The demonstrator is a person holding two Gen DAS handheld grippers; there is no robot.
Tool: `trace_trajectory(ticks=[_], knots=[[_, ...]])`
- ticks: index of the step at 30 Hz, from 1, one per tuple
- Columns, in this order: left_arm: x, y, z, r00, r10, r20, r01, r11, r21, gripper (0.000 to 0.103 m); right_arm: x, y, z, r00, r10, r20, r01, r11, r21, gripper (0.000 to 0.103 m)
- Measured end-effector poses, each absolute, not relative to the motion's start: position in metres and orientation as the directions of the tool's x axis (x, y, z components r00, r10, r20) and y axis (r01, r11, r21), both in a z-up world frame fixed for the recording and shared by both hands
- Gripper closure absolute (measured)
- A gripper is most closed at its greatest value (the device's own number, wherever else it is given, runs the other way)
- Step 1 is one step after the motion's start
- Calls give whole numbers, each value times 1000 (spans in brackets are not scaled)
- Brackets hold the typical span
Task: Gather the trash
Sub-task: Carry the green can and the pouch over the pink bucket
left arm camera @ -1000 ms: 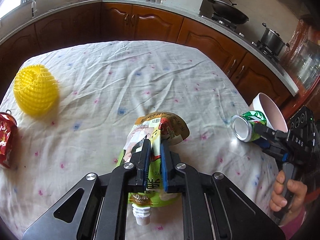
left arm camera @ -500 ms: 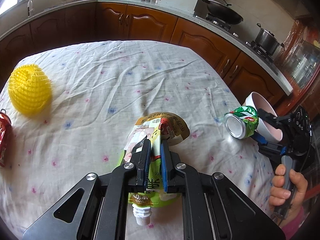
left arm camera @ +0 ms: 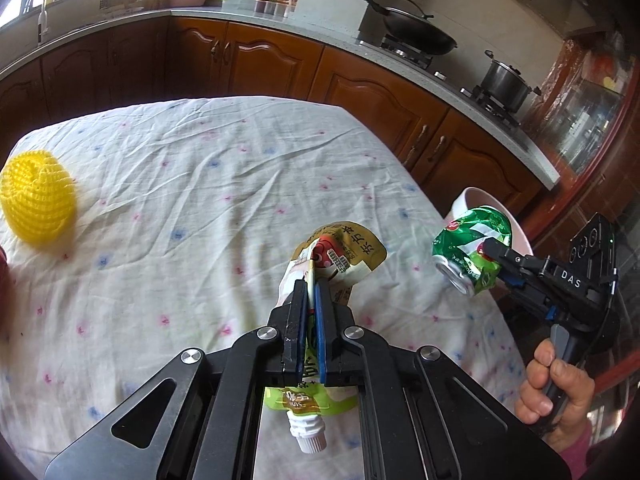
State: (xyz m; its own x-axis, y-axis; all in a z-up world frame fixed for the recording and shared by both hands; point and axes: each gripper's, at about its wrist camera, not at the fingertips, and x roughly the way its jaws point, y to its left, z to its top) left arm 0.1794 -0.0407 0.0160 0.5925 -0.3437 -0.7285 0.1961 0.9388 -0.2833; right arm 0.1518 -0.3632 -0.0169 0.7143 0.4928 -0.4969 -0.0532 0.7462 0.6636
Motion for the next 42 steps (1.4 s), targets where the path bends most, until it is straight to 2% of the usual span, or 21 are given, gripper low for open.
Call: trace_trajectory(ticks=[8, 17, 42], knots=[[177, -83, 32, 586, -401, -704, 286, 915, -283, 100, 123, -393, -3, 770, 386, -508, -20, 811, 585, 76], [178, -136, 41, 558, -455, -694, 379, 884, -275, 100, 101, -428, 2, 802, 316, -506, 27, 828, 560, 76], [196, -237, 71, 528, -523, -669, 518, 823, -234, 100, 93, -484, 14, 849, 203, -488, 96, 848, 521, 76]])
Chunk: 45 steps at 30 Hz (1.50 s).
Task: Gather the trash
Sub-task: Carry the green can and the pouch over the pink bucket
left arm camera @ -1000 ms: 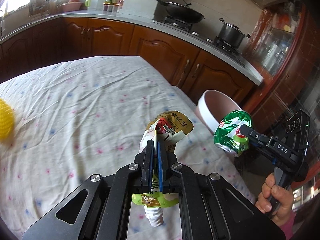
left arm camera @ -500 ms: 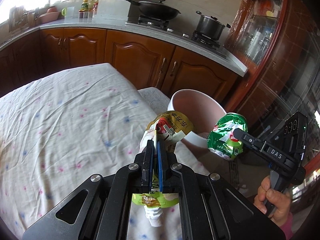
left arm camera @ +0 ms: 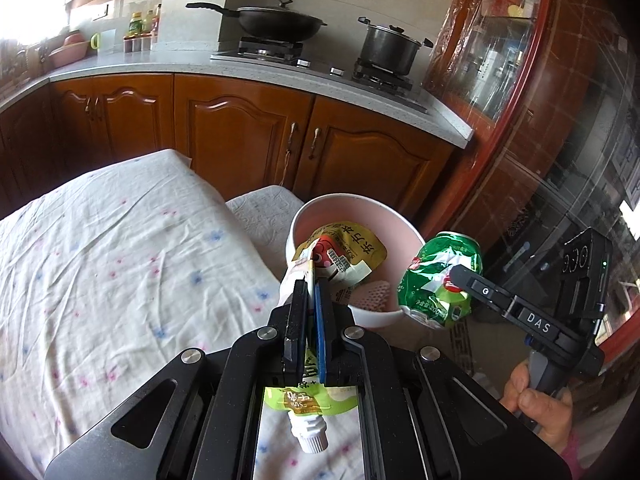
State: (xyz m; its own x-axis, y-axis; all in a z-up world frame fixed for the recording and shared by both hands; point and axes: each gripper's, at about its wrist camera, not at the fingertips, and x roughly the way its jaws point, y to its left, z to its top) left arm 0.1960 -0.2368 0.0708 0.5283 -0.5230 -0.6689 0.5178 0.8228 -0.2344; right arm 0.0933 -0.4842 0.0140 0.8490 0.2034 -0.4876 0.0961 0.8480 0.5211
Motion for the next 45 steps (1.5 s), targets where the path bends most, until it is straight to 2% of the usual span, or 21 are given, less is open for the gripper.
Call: trace_trajectory(ticks=[20, 45], knots=[[230, -299, 74, 514, -495, -700, 571, 807, -151, 100, 118, -509, 23, 850, 152, -505, 121, 875, 468, 76], [255, -352, 46, 472, -432, -768, 589, 803, -90, 100, 149, -522, 7, 788, 169, -592, 122, 899, 420, 76]])
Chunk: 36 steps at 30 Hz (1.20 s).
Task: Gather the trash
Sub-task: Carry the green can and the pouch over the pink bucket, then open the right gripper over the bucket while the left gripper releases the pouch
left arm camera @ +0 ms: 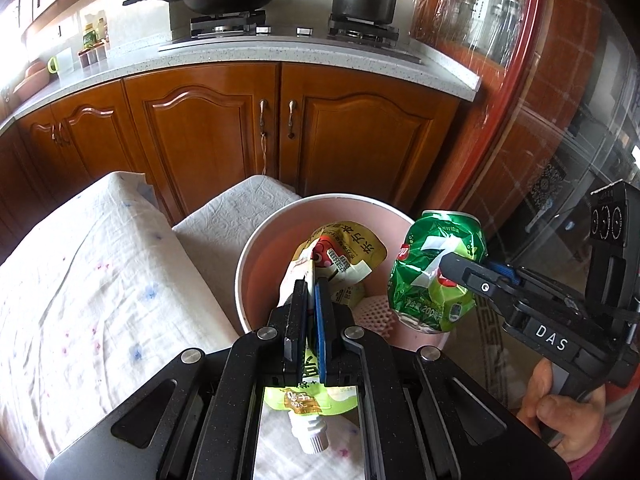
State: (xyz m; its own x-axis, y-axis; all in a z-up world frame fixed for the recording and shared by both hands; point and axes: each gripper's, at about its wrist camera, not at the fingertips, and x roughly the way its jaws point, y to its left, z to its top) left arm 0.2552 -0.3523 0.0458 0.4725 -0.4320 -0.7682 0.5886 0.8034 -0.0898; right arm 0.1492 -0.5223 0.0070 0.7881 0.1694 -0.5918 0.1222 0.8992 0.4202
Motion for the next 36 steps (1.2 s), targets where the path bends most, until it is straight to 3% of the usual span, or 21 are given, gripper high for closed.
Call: trace_trajectory(ticks=[22, 25, 27, 29, 33, 36], knots=[[263, -371, 32, 467, -402, -787, 602, 797, -50, 98, 164, -522, -7, 738, 183, -649, 123, 909, 397, 75], [266, -372, 28, 443, -397, -804, 596, 800, -67, 89, 164, -526, -9, 738, 188, -648, 132, 901, 412, 72], [264, -372, 27, 437, -403, -804, 599, 798, -75, 71, 162, -527, -9, 742, 191, -643, 134, 897, 421, 70], [262, -369, 29, 446, -410, -795, 598, 798, -76, 59, 161, -529, -10, 743, 195, -641, 136, 893, 430, 69], [258, -362, 32, 453, -419, -787, 589, 804, -88, 58, 158, -528, -10, 752, 203, -627, 132, 886, 445, 67], [256, -350, 33, 453, -427, -783, 575, 811, -109, 57, 153, -525, -7, 767, 205, -609, 124, 882, 454, 58]])
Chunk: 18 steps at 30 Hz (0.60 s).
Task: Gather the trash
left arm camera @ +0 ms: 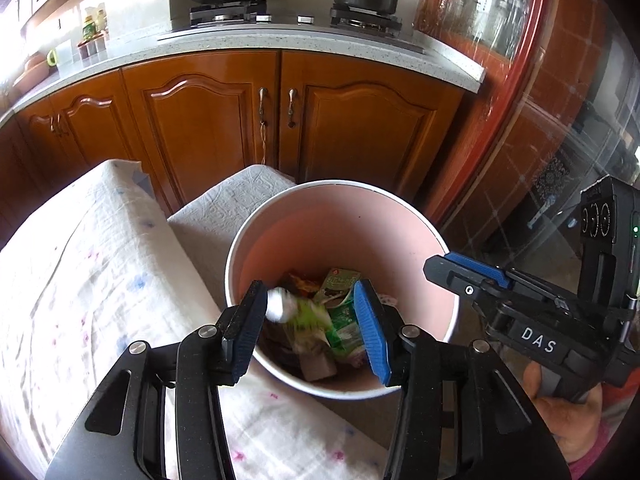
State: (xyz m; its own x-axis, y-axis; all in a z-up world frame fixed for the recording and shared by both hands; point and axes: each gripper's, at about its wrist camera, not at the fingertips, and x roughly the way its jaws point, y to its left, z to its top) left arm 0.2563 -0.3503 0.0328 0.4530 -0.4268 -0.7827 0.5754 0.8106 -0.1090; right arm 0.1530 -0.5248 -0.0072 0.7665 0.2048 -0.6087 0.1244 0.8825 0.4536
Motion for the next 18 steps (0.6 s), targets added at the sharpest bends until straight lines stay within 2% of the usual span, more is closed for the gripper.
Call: trace_trajectory(ticks=[2, 4, 6, 8, 12, 18], knots=[[255, -341, 34, 461, -428, -778, 558, 821, -121, 54, 149, -522, -5, 776, 205, -596, 120, 880, 459, 53], [253, -330, 34, 460, -440, -771, 544, 826, -147, 50, 145, -519, -2, 789, 199, -581, 117, 880, 460, 39], [250, -320, 34, 465, -445, -765, 530, 833, -162, 45, 138, -514, 1, 805, 193, -561, 114, 877, 466, 31], [244, -310, 34, 475, -447, -758, 519, 838, -168, 44, 131, -509, 5, 819, 183, -544, 112, 878, 465, 30], [234, -289, 33, 487, -457, -744, 493, 847, -198, 39, 116, -497, 14, 846, 166, -507, 101, 883, 458, 19], [213, -253, 34, 517, -469, -716, 446, 862, -241, 32, 99, -476, 21, 869, 159, -469, 82, 887, 453, 17]])
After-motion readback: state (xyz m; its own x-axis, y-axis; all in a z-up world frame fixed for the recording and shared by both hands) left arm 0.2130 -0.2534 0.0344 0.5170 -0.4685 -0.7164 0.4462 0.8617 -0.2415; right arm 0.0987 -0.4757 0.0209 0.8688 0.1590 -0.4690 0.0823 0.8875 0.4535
